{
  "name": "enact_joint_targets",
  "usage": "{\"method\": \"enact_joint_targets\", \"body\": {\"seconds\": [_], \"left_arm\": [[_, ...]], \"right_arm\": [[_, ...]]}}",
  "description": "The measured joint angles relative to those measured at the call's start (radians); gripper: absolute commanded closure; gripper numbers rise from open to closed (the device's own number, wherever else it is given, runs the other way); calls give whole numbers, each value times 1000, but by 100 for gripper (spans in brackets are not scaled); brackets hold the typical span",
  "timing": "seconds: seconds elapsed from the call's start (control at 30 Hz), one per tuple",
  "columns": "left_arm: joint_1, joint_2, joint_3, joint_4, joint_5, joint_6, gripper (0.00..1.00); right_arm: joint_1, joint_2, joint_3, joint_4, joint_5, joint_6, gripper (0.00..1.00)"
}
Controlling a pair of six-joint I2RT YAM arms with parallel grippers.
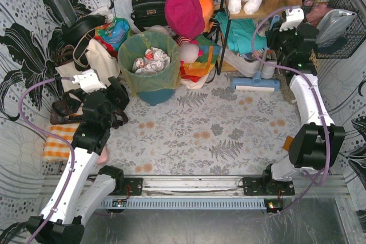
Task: Tie the trash bag
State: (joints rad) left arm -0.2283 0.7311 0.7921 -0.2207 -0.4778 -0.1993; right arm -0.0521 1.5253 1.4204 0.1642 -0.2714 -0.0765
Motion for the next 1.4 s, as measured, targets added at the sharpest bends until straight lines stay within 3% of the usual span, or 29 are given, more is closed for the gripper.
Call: {"method": "enact_joint_targets", "body": {"seconds": [0.23,0.47,0.63,0.83,1.03,1.17,1.4], "left_arm": [[0,0,-2,0,0,0,2],[0,0,-3,0,0,0,2],[0,0,-3,0,0,0,2],[0,0,-3,0,0,0,2],[0,4,-3,1,2,0,2],[0,9,-3,1,7,0,2],[0,19,-2,2,29,-19,2]], "right_arm": [[-55,31,-2,74,-19,0,92],[-57,47,-2,114,-26,3,46],[-58,47,-2,150,-12,0,29],[-58,20,-3,149,19,2,23],[-58,-102,-12,104,106,62,22],[-58,-203,-41,84,134,180,19],[29,-257,-78,11,159,397,27]]}}
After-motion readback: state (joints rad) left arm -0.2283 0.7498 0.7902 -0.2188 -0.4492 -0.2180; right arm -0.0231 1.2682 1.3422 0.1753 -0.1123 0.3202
